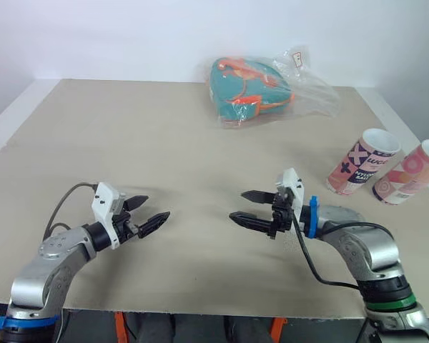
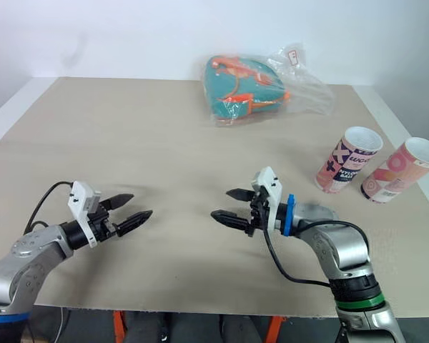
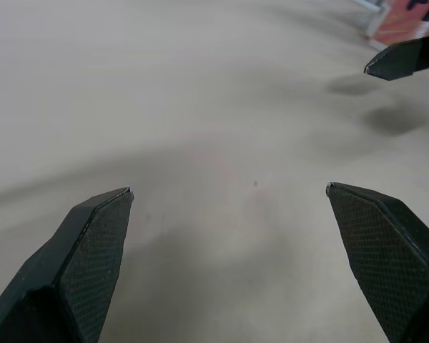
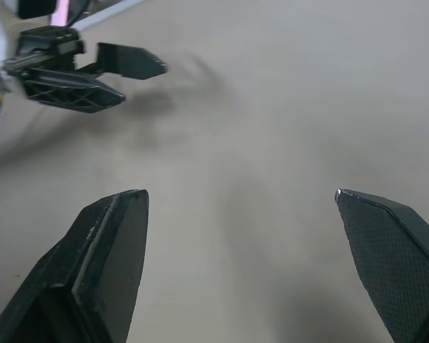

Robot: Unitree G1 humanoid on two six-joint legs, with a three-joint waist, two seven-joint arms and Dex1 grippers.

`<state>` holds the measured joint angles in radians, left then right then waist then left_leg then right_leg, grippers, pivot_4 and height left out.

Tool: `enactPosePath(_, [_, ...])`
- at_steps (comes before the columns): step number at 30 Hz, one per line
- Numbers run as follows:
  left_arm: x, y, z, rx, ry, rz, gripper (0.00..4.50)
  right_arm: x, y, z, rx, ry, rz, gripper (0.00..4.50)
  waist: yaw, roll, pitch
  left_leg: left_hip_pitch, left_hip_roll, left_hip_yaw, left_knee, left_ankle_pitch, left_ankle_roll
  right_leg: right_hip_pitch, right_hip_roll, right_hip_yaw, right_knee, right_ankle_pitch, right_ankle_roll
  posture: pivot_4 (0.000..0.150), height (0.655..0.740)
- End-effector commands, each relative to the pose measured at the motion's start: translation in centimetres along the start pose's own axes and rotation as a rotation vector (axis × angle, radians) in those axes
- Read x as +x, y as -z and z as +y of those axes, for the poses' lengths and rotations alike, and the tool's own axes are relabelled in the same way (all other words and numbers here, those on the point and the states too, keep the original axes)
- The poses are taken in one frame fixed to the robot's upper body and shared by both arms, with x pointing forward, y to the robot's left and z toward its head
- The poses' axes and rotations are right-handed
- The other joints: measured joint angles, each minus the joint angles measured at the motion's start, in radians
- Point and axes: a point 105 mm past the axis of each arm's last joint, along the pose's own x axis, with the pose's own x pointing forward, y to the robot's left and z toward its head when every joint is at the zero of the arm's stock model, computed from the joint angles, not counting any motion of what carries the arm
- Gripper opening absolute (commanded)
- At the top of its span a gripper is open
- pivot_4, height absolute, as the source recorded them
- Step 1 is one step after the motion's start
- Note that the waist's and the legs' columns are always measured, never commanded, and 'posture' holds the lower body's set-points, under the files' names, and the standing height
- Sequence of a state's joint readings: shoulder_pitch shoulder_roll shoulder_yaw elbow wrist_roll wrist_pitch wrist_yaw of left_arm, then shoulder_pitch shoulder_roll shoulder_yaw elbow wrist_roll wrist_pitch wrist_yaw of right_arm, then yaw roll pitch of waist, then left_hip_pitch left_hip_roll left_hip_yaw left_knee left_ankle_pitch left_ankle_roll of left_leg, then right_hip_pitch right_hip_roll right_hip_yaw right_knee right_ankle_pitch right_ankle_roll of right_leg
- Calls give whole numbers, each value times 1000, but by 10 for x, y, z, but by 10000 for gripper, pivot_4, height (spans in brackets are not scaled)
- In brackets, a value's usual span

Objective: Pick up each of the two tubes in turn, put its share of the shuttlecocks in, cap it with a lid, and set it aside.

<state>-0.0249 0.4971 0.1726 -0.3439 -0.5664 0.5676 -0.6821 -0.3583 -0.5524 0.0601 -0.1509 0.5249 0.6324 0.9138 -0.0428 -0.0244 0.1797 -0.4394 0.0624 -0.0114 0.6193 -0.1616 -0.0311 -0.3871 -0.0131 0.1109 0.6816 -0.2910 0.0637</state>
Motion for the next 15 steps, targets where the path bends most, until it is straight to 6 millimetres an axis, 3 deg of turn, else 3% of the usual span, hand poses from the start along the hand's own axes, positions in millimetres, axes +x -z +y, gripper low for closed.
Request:
enactPosePath(1, [-1, -12, -3, 24, -23, -70, 45000, 11, -4, -3, -27, -12, -19, 44608, -2, 0, 0, 0, 0, 0, 0, 0, 0, 0, 0, 0, 0, 0, -1, 1500, 7400])
enactPosePath(15, [12, -14, 3, 6, -66, -141, 45000, 8, -2, -10, -36, 17, -20, 44608, -3, 0, 0, 0, 1, 0, 0, 0, 0, -1, 2, 0, 0, 1, -1, 1500, 7400])
